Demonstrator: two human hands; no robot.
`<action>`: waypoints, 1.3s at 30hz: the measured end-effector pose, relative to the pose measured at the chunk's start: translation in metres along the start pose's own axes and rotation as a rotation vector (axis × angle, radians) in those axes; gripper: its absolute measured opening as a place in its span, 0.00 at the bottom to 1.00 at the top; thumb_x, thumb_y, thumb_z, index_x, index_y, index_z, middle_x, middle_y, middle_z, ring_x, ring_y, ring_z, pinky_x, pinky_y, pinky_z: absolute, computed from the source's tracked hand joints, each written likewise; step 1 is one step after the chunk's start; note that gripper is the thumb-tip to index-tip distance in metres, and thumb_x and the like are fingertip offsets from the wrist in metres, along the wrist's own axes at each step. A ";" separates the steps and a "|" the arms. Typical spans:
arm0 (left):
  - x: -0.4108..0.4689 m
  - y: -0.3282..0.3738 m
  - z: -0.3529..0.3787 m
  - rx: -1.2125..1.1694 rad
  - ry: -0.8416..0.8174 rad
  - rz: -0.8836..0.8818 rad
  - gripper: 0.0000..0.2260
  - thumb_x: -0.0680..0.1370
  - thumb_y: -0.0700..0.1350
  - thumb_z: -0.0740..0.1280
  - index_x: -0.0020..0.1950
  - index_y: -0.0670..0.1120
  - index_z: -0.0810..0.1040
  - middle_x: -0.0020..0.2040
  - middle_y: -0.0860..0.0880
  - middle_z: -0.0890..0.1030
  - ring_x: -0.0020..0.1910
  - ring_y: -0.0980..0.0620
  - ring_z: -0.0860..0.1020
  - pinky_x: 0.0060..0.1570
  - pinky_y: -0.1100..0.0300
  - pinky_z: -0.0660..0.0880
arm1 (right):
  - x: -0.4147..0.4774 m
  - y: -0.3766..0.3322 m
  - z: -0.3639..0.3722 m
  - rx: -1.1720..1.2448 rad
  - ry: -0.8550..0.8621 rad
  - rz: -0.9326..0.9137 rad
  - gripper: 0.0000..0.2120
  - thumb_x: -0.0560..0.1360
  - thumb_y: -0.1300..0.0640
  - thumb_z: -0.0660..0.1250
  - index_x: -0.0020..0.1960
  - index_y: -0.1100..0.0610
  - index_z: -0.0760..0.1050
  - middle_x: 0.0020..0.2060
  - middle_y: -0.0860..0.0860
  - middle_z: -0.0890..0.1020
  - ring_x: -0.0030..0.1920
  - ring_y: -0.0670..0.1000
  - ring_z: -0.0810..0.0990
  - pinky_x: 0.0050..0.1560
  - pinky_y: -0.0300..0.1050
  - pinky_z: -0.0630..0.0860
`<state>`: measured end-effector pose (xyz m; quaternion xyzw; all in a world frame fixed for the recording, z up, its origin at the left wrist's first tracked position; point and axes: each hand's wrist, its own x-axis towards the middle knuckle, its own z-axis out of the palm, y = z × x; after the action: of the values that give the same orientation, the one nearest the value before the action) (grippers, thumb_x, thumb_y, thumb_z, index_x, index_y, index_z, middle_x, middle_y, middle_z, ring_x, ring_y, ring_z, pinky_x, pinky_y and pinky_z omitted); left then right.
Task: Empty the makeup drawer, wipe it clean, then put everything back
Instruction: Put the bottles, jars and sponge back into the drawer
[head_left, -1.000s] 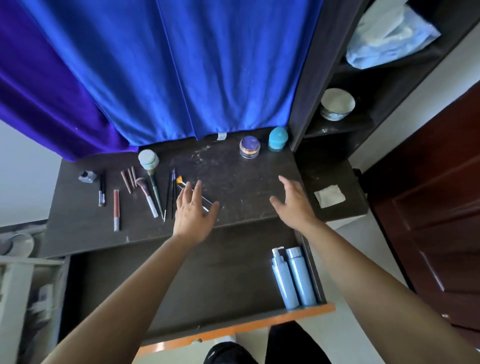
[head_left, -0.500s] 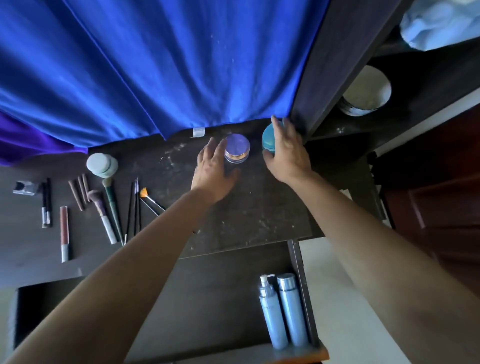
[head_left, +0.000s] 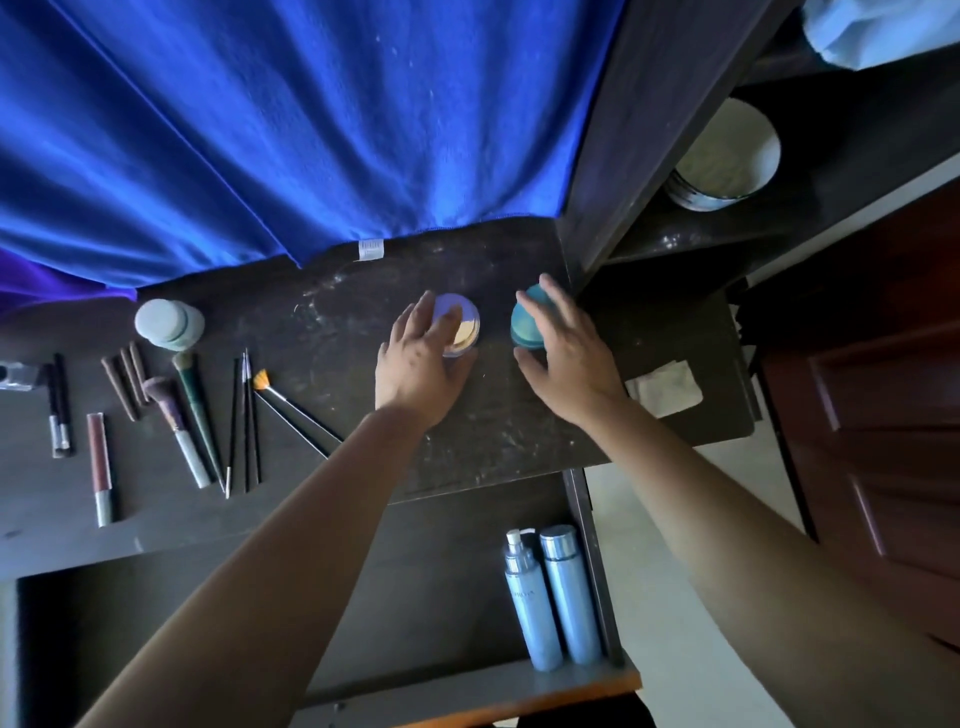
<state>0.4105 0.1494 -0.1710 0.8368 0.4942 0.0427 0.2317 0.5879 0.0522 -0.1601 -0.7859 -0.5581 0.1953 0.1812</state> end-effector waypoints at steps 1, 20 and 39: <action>-0.012 -0.002 0.001 -0.013 0.026 -0.004 0.22 0.74 0.55 0.70 0.67 0.53 0.74 0.76 0.48 0.66 0.72 0.43 0.65 0.61 0.45 0.70 | -0.013 -0.001 0.002 0.012 0.020 -0.004 0.28 0.77 0.51 0.67 0.75 0.47 0.63 0.78 0.47 0.56 0.75 0.54 0.63 0.64 0.49 0.73; -0.182 -0.019 -0.023 -0.234 0.058 -0.247 0.12 0.68 0.58 0.73 0.44 0.52 0.79 0.40 0.55 0.79 0.39 0.52 0.77 0.41 0.61 0.74 | -0.145 -0.049 0.028 0.108 0.042 0.155 0.27 0.69 0.56 0.76 0.65 0.50 0.71 0.63 0.50 0.72 0.58 0.54 0.77 0.52 0.43 0.75; -0.268 -0.076 0.051 -0.263 0.076 -0.212 0.14 0.68 0.56 0.73 0.50 0.52 0.80 0.46 0.55 0.79 0.44 0.51 0.77 0.43 0.63 0.71 | -0.214 -0.046 0.096 0.148 0.212 0.338 0.27 0.69 0.54 0.77 0.61 0.52 0.67 0.62 0.50 0.72 0.59 0.52 0.75 0.53 0.41 0.72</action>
<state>0.2285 -0.0641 -0.2066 0.7401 0.5783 0.1139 0.3236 0.4382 -0.1298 -0.1969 -0.8689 -0.3803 0.1794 0.2611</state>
